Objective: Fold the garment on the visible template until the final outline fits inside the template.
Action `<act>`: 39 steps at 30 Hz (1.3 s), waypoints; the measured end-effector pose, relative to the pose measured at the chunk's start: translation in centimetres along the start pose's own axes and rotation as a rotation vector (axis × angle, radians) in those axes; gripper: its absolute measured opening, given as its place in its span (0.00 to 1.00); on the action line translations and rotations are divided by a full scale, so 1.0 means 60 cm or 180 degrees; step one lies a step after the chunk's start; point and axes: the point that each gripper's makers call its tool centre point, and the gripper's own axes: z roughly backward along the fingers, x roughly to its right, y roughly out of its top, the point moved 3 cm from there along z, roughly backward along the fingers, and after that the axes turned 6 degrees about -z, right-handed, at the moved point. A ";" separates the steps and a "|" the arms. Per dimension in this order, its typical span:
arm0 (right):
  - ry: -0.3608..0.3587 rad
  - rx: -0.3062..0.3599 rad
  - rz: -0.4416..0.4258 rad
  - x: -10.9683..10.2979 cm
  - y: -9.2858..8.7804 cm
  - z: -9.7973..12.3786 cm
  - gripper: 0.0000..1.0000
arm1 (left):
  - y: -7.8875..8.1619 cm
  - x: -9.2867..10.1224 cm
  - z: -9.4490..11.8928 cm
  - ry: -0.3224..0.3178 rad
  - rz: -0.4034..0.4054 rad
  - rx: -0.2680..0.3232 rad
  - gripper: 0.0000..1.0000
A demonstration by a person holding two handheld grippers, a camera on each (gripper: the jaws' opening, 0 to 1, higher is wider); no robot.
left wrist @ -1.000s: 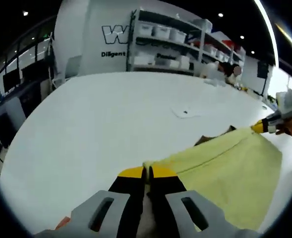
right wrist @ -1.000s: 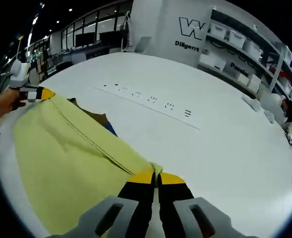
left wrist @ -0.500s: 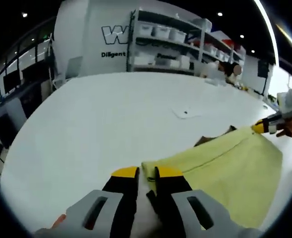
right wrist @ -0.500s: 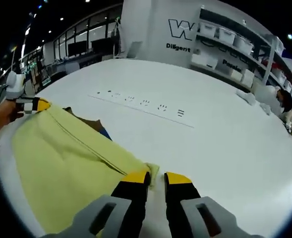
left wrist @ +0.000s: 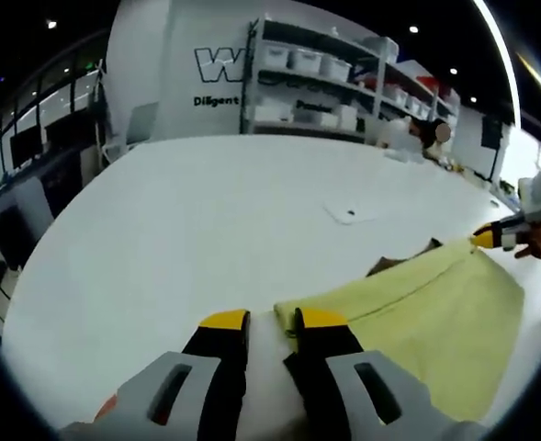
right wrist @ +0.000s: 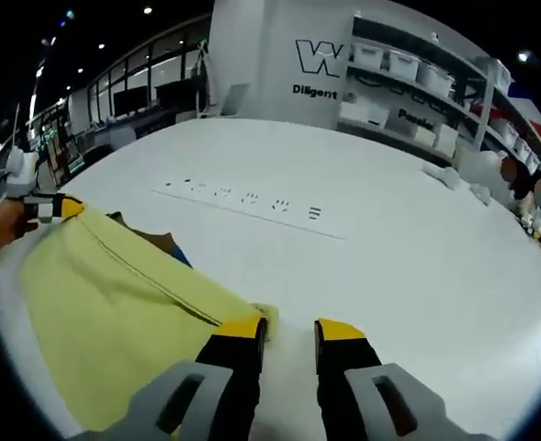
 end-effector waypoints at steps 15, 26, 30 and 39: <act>-0.0059 -0.0002 -0.0013 0.017 0.003 0.007 0.18 | 0.006 -0.024 0.017 0.0070 0.0026 0.0041 0.16; -0.0082 0.0035 -0.0028 0.022 0.008 0.015 0.19 | 0.015 -0.029 0.025 0.0098 0.0033 0.0077 0.18; -0.0066 0.0050 -0.0012 0.017 0.012 0.018 0.19 | 0.020 -0.026 0.027 0.0080 0.0032 0.0098 0.17; 0.0038 0.0079 0.0133 -0.005 0.020 0.025 0.05 | 0.025 -0.015 0.039 -0.0009 0.0046 0.0104 0.04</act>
